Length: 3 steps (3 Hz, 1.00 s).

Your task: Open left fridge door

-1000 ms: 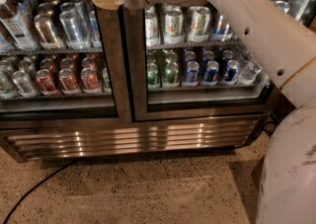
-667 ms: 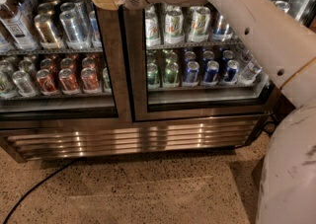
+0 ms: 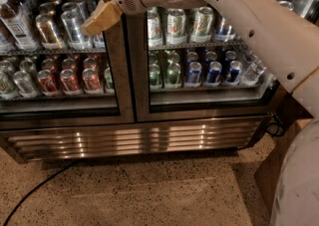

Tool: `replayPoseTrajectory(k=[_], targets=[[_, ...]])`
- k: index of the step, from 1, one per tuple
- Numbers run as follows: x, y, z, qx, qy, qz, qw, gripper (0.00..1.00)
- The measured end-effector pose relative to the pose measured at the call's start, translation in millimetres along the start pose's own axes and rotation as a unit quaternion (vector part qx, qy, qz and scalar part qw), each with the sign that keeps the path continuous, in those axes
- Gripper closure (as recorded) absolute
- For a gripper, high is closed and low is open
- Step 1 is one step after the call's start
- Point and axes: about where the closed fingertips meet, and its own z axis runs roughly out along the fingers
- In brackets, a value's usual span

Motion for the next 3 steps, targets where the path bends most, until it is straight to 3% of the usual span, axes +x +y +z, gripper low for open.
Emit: replayPoseTrajectory(k=[1,2,3], targets=[[-0.1,0.2,0.0,0.000,0.000,0.000,1.0000,0.00],[-16.2,24.9,1.0,-0.034,-0.016,0.008,0.9993,0.14],[-24.7,34.4,-5.1,-0.040,-0.024,0.011,0.9989,0.35]])
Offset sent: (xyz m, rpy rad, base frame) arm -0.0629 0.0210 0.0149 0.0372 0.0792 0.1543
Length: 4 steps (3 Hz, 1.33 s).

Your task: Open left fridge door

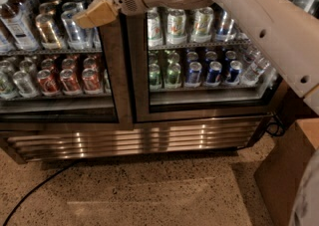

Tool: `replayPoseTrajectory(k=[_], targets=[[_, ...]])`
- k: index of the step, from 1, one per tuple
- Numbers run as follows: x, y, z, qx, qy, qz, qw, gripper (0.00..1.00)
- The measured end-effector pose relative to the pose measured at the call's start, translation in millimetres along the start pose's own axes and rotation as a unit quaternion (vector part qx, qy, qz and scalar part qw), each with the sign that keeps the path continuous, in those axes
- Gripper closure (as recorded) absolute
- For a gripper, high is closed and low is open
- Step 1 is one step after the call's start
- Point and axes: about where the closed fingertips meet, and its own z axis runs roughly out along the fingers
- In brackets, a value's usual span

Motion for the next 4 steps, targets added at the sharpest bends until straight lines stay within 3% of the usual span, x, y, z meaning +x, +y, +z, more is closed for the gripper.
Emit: replayPoseTrajectory(k=[1,2,4], targets=[[-0.1,1.9,-3.7,0.000,0.000,0.000,1.0000,0.58],[-0.1,1.9,-3.7,0.000,0.000,0.000,1.0000,0.54],[-0.1,5.8,-6.4,-0.002,0.002,0.000,1.0000,0.07]])
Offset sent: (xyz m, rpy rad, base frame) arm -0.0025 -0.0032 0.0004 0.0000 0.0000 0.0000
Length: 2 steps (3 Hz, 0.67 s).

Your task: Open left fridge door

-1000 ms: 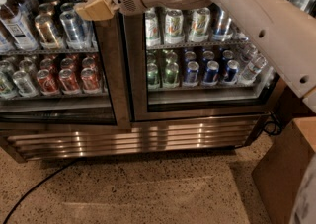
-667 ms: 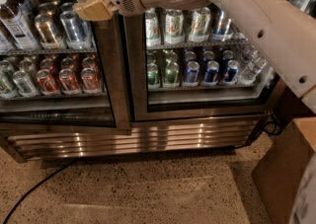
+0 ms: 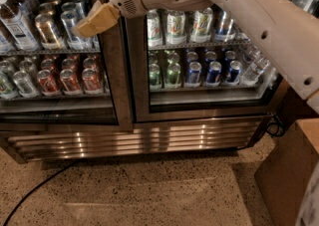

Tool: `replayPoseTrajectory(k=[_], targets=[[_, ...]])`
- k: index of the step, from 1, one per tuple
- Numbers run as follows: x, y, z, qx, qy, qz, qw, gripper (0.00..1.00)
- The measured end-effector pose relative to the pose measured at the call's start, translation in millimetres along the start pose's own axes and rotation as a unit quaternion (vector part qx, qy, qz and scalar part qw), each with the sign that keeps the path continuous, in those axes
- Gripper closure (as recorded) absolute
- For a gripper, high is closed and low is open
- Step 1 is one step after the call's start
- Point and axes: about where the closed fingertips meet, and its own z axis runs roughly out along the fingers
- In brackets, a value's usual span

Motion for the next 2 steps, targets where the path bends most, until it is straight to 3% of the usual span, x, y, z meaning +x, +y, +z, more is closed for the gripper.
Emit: replayPoseTrajectory(k=[1,2], targets=[[1.1,1.1,-0.9,0.000,0.000,0.000,1.0000,0.00],[-3.0,26.1,-22.0,0.011,0.010,0.006,0.9999,0.00]])
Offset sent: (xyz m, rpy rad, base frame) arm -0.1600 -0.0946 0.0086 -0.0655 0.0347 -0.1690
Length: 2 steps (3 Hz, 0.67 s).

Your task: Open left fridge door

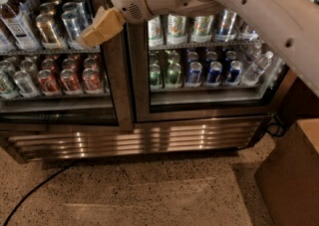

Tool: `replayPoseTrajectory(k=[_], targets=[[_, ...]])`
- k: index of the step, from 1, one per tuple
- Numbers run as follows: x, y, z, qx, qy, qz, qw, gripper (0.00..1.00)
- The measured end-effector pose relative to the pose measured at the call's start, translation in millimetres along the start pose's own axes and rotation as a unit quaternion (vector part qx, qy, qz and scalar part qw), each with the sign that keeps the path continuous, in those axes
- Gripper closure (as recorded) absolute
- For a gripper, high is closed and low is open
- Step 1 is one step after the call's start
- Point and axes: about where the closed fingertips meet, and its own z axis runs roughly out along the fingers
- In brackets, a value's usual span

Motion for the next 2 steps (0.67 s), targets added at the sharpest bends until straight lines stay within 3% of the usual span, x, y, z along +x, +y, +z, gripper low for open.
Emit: replayPoseTrajectory(k=[1,2], targets=[[-32.2,58.6,-46.4,0.035,0.011,0.007,0.9993,0.00],[-27.8,107.2,-94.9,0.075,0.045,0.023,0.9959,0.00]])
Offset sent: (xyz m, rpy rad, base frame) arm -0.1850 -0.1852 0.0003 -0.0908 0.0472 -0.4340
